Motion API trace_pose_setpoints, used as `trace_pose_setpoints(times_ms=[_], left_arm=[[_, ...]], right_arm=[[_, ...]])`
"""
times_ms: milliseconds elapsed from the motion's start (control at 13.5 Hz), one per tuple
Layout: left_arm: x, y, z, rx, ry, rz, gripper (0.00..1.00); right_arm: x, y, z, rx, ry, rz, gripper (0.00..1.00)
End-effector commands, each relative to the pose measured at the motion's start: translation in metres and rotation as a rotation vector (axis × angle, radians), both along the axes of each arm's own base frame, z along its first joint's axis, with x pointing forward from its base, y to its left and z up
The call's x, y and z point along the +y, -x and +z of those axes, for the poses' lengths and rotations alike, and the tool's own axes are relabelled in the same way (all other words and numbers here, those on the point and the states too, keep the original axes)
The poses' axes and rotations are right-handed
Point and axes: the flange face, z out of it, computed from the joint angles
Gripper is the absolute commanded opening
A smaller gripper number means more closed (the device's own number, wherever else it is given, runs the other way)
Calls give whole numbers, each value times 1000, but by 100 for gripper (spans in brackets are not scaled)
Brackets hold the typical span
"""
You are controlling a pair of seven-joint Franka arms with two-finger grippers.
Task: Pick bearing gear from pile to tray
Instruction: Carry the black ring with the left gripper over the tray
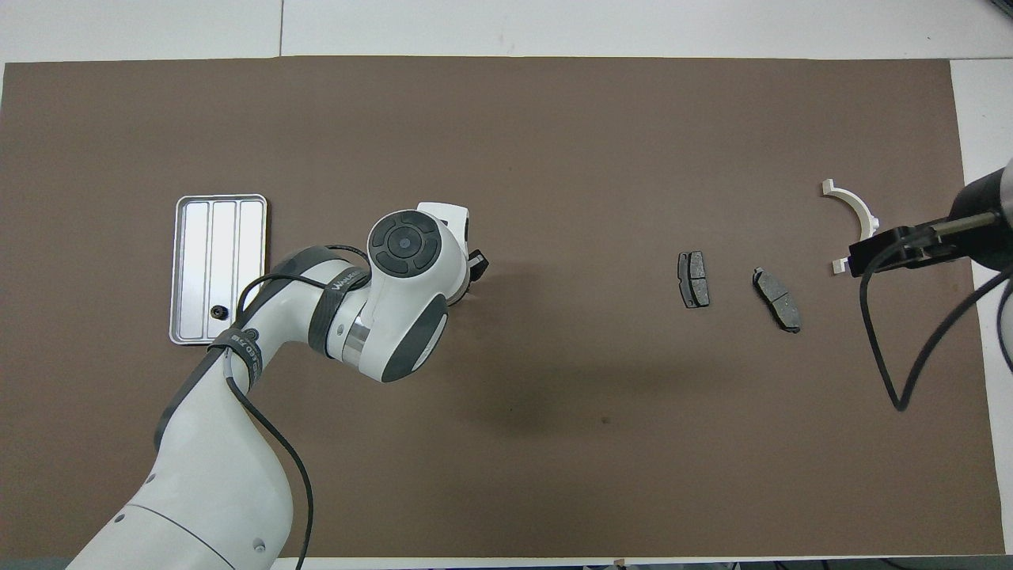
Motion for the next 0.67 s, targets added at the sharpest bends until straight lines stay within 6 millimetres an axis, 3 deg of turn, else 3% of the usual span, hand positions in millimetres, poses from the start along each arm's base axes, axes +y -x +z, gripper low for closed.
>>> trace_pose_setpoints(times_ms=[0,148,297,594], left_arm=[[16,-17,20,17,-24,22,0],[62,-29,52,38,-36,-14,0],[143,-44,83,76,-34,-98,0],[297,-78,84,59,3,-260,0]], right_arm=[[-11,8,3,15,-38,-13,100],[-13,7,5,11,-28,-18,100],[-12,5,5,1,-15,-14,100],[-11,2,9,-13,11,-7,100]])
